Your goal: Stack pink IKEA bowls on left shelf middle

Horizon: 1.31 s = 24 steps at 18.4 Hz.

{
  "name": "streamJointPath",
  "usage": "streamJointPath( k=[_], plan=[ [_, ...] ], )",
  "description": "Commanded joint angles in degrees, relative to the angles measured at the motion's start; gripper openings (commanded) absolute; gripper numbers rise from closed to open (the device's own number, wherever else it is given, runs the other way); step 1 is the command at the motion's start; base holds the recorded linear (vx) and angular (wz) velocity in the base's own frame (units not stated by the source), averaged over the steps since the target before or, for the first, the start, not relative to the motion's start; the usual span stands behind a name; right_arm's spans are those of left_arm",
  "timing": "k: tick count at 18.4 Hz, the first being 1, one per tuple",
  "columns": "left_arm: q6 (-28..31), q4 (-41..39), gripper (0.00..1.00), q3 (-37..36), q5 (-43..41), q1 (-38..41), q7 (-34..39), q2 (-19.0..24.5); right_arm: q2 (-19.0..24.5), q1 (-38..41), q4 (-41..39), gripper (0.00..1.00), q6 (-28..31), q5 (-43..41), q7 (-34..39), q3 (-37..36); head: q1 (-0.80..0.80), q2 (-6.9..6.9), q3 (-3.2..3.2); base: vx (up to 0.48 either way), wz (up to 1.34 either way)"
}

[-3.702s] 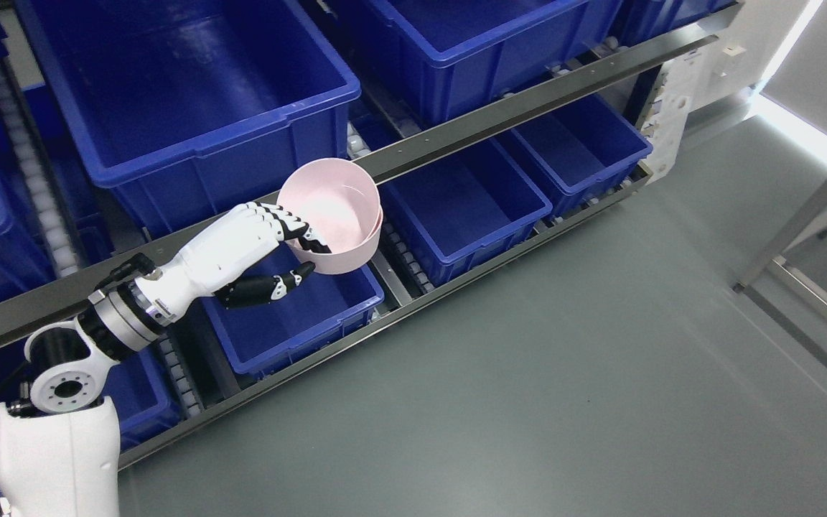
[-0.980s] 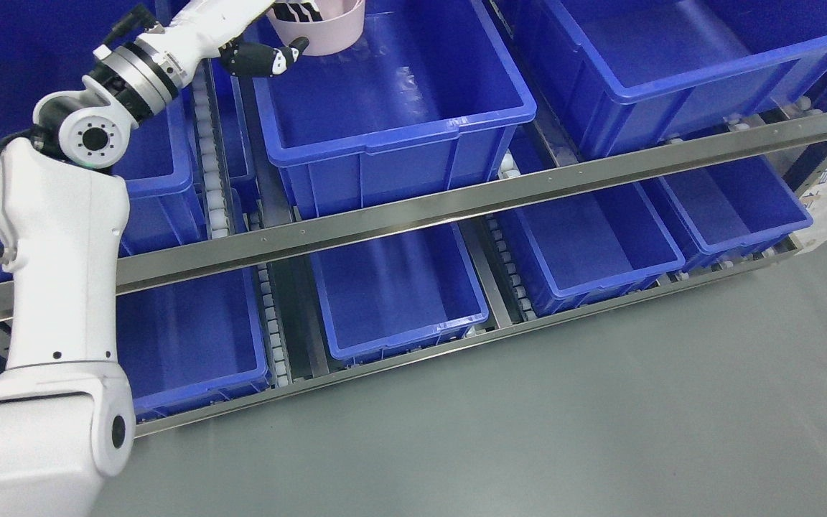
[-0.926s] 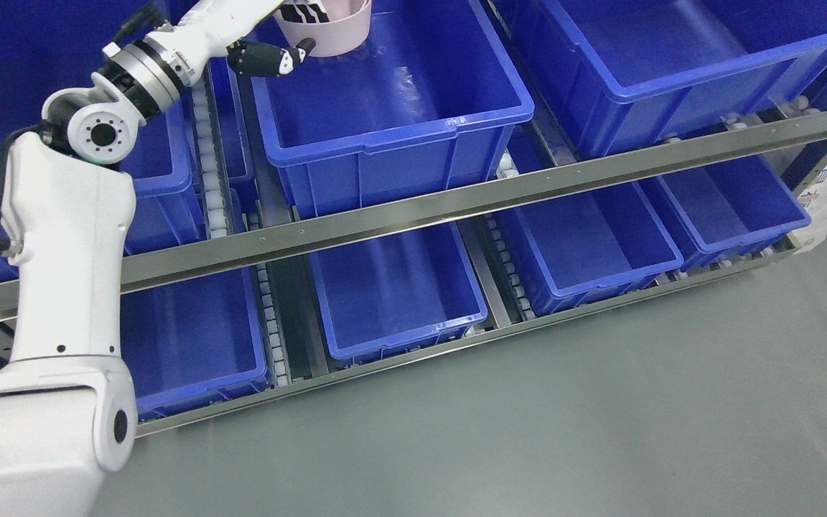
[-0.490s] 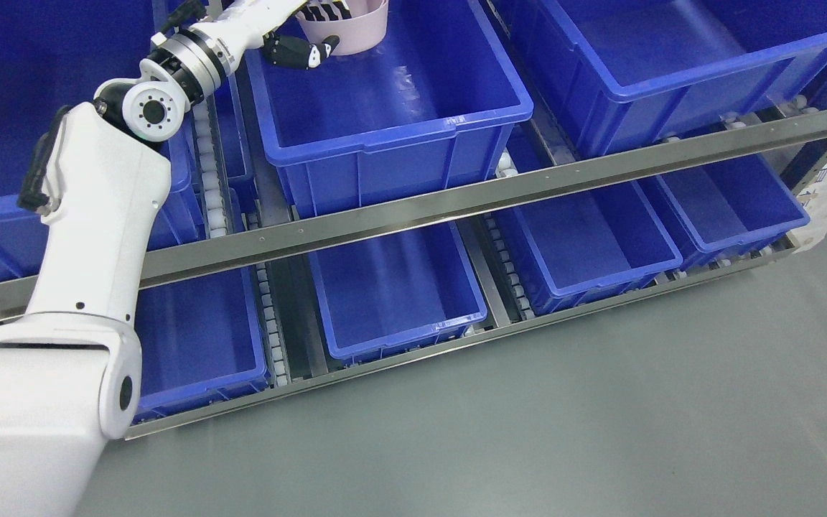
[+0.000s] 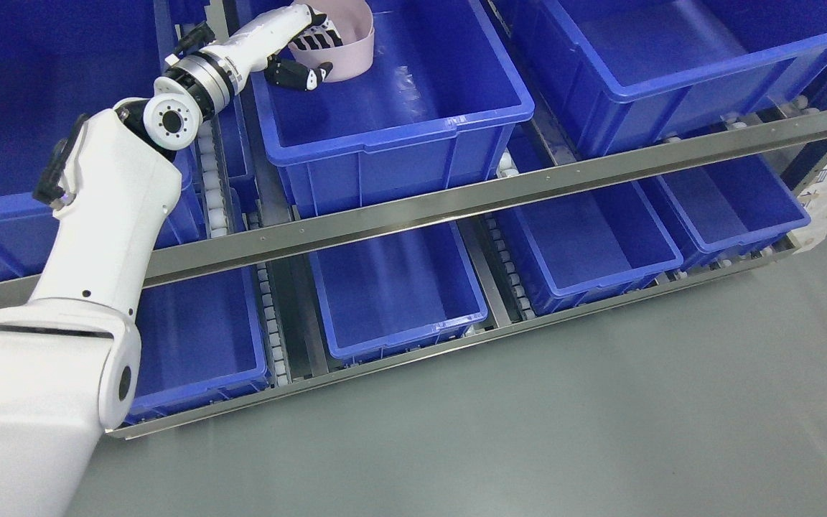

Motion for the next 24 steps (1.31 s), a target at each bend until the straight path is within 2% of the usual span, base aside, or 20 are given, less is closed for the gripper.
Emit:
streamJointPath(
  k=[1,4,6,10,12,15,16,19,21,22,24],
  plan=[
    [0.1,5.8,0.17,-2.6,0.5,-0.5,-0.2,-3.1,-1.0,1.7,-1.9,1.00,-0.2,0.0,0.0,-0.7,0.00,0.00,0.00,0.000,0.00],
    [0.1,5.8,0.30,-2.7,0.5,-0.5,-0.2,-3.4,-1.0,1.7,-1.9,1.00,-0.3,0.0,0.0,-0.7,0.00,0.00,0.00,0.000,0.00],
    [0.1,5.8,0.48,-3.1,0.4,-0.5,-0.2,-3.3,-1.0,1.7,-1.9,1.00,-0.2,0.0,0.0,-0.6,0.00,0.00,0.00,0.000,0.00],
    [0.1,3.7,0.72,-2.2,0.5,0.0,-0.1,-3.0,-1.0,1.7,-1.9,1.00,-0.2,0.0,0.0,-0.6,0.00,0.00,0.00,0.000,0.00],
    [0.1,-1.5,0.77,-0.1,0.7,0.5,0.0,-2.9,-1.0,1.7,-1.9,1.00,-0.3,0.0,0.0,-0.6,0.00,0.00,0.00,0.000,0.00],
    [3.1,-12.7,0.78,12.6,2.2,0.3,0.2,-5.7,-1.0,1.7,-1.9,1.00,-0.2,0.0,0.0,-0.6,0.00,0.00,0.00,0.000,0.00],
    [5.7,-16.1,0.78,16.1,4.8,-0.4,0.4,-5.7,-1.0,1.7,-1.9,1.00,-0.3,0.0,0.0,-0.7,0.00,0.00,0.00,0.000,0.00],
    [11.9,-24.6,0.79,13.9,20.8,-0.6,4.2,-5.7,-1.0,1.7,-1.9,1.00,-0.2,0.0,0.0,-0.6,0.00,0.00,0.00,0.000,0.00],
    [15.9,-27.3,0.95,10.8,33.2,0.6,11.6,-5.7,-1.0,1.7,-1.9,1.00,-0.2,0.0,0.0,-0.6,0.00,0.00,0.00,0.000,0.00],
    [17.2,-30.3,0.99,6.5,39.9,3.4,16.3,-5.7,-1.0,1.7,-1.9,1.00,-0.3,-0.1,0.0,-0.6,0.00,0.00,0.00,0.000,0.00],
    [19.7,-39.3,0.99,-3.0,46.9,11.2,23.3,-5.7,-1.0,1.7,-1.9,1.00,-0.3,0.0,0.0,-0.6,0.00,0.00,0.00,0.000,0.00]
  ],
)
